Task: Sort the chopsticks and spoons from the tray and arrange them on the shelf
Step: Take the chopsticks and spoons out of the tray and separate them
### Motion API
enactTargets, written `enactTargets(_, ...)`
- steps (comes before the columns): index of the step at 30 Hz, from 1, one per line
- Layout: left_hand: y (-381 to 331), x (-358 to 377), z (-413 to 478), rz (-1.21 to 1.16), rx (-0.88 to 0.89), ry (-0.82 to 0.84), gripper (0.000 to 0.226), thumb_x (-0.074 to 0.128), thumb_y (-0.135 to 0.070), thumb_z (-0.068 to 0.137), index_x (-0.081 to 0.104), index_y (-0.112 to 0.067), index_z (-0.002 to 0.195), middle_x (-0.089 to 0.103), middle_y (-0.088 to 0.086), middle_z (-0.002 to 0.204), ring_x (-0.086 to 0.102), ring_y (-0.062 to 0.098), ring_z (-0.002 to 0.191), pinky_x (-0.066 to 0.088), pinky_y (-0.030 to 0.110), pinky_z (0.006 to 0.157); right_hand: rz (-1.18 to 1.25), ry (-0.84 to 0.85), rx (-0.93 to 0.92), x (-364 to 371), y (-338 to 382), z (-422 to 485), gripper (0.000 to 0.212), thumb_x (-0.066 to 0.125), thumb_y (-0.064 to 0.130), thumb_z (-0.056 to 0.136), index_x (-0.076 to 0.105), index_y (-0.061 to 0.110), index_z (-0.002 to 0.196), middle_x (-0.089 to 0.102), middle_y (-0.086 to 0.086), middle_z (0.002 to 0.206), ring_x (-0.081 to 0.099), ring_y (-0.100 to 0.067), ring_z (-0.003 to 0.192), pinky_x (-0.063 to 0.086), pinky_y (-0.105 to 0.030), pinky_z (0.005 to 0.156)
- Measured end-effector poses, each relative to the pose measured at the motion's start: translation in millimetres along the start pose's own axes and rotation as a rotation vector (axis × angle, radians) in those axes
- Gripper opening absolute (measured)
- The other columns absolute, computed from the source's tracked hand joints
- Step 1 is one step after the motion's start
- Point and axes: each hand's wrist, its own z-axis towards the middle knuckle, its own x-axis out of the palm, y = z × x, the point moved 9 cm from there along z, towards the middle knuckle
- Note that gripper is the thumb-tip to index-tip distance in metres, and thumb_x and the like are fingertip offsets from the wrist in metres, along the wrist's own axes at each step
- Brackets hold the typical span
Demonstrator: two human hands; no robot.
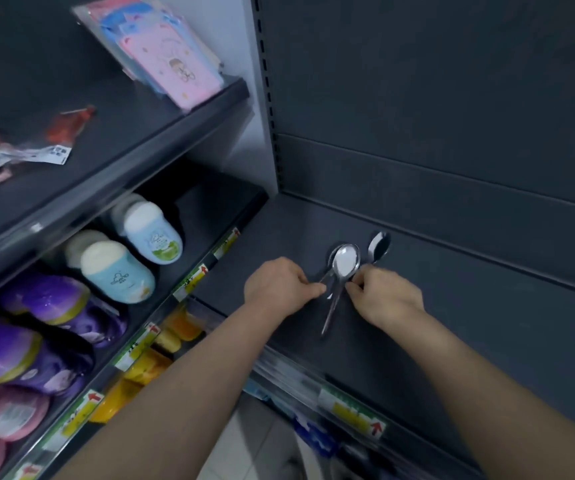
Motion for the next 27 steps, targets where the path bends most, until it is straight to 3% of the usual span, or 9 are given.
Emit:
enactTargets(4,-22.4,-11.8,0.4,0.01,0.216,-0.104,0.018,0.063,-0.037,0.086,0.074,-0.023,0.086,0.071,-0.007,0.086,0.065,0.016,0.083,0.055,0.032,0.07,-0.082,-0.156,0.008,-15.8,-7.7,-17.5,0.025,0.039,0.027,0.094,0.062,0.022,0.103,0.06,-0.001,0.106,0.056,-0.024,0.099,0.042,-0.032,0.073)
enactTargets(7,-55.5,-11.8,-7.0,0.02,0.42,-0.127,0.015,0.059,-0.023,0.087,0.074,-0.021,0.09,0.072,-0.003,0.09,0.066,0.021,0.088,0.055,0.036,0.074,-0.177,-0.244,0.059,-24.5,-27.6,-39.2,0.024,0.041,0.021,0.093,0.063,0.021,0.103,0.06,-0.001,0.105,0.055,-0.025,0.099,0.043,-0.033,0.078)
enactTargets(10,-95.6,7.2,-21.2,0.143,0.568,-0.049,0.018,0.057,-0.023,0.088,0.074,-0.024,0.095,0.071,-0.001,0.1,0.062,0.025,0.1,0.053,0.035,0.079,-0.245,-0.262,0.125,-27.4,-54.4,-66.5,0.022,0.043,0.02,0.093,0.062,0.021,0.103,0.06,-0.001,0.102,0.057,-0.024,0.097,0.043,-0.033,0.078)
enactTargets(14,-148.4,44.8,-51.6,0.227,0.717,0.07,0.016,0.057,-0.025,0.089,0.072,-0.026,0.094,0.071,-0.003,0.101,0.064,0.023,0.1,0.053,0.032,0.079,-0.226,-0.227,0.245,-29.8,-104.2,-112.5,0.02,0.044,0.016,0.092,0.062,0.02,0.102,0.062,-0.002,0.102,0.058,-0.025,0.095,0.035,-0.027,0.068)
enactTargets(17,-186.7,75.3,-87.8,0.274,0.808,0.171,0.013,0.058,-0.03,0.089,0.071,-0.03,0.092,0.07,-0.006,0.102,0.064,0.021,0.098,0.054,0.034,0.08,-0.17,-0.298,0.35,-44.3,-145.1,-156.7,0.021,0.044,0.018,0.091,0.062,0.02,0.102,0.063,-0.003,0.102,0.06,-0.027,0.098,0.043,-0.03,0.069)
enactTargets(27,-344.6,170.9,-277.7,0.088,1.042,0.264,0.015,0.058,-0.026,0.09,0.072,-0.029,0.092,0.07,-0.008,0.102,0.064,0.019,0.098,0.054,0.036,0.084,-0.072,-0.582,0.589,-103.5,-323.4,-356.0,0.023,0.044,0.024,0.094,0.063,0.026,0.106,0.063,0.001,0.104,0.059,-0.025,0.099,0.049,-0.033,0.068)
